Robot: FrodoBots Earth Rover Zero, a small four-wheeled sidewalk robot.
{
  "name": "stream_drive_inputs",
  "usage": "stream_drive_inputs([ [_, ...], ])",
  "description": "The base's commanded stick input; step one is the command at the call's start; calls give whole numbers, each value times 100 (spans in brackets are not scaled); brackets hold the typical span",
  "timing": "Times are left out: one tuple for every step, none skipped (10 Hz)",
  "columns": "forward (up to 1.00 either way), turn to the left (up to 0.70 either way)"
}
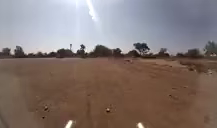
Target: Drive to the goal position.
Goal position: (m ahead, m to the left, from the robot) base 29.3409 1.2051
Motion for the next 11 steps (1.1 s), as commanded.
stream_drive_inputs([
  [50, 0],
  [50, 0],
  [50, 0],
  [50, 0],
  [50, 0],
  [50, 0],
  [50, 0],
  [50, 0],
  [50, 0],
  [50, 0],
  [50, 0],
])
